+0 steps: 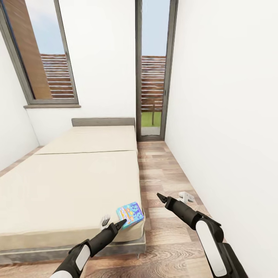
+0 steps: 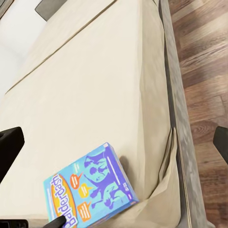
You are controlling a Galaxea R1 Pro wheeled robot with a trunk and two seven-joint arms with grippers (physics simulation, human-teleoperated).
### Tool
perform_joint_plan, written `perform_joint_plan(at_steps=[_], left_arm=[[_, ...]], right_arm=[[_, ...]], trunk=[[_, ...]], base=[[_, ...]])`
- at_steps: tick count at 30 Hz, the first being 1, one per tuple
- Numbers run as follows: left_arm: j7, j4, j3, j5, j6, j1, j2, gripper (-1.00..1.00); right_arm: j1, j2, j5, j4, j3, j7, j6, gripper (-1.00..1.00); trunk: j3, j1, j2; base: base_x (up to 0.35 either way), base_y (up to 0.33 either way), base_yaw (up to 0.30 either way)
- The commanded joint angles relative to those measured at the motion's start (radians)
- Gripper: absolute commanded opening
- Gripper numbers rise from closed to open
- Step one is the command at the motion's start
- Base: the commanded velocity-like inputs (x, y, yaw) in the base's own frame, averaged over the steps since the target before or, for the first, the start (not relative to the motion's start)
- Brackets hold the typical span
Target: Put all the toys in the child's room - the three board games (two on the bed and one on the table), the two jigsaw puzzles on the table, and the tennis ball on the table - inside the toy box on the table in the child's room.
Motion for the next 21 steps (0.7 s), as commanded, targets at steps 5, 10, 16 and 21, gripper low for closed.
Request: perform_joint_plan(at_steps=[5, 10, 16, 21], left_arm=[[-0.006, -0.001, 0.005, 0.0, 0.009, 0.0, 0.001, -1.0], [-0.012, -0.001, 0.006, -0.003, 0.009, 0.0, 0.003, -1.0], [-0.089, -0.003, -0.01, -0.009, 0.045, -0.001, 0.008, -1.0], [-0.244, -0.012, -0.03, -0.015, 0.086, -0.004, 0.031, -1.0]], right_arm=[[-0.001, 0.0, 0.001, -0.001, -0.001, 0.003, 0.005, 1.0], [-0.001, 0.0, 0.001, -0.001, -0.001, 0.003, 0.005, 1.0], [-0.001, 0.0, 0.001, -0.001, -0.001, 0.003, 0.005, 1.0], [-0.001, 0.0, 0.002, -0.001, -0.001, 0.003, 0.005, 1.0]], trunk=[[-0.001, 0.0, 0.0], [-0.001, 0.0, 0.0], [-0.001, 0.0, 0.0], [-0.001, 0.0, 0.0]], base=[[0.0, 0.0, 0.0], [0.0, 0.0, 0.0], [0.0, 0.0, 0.0], [0.0, 0.0, 0.0]])
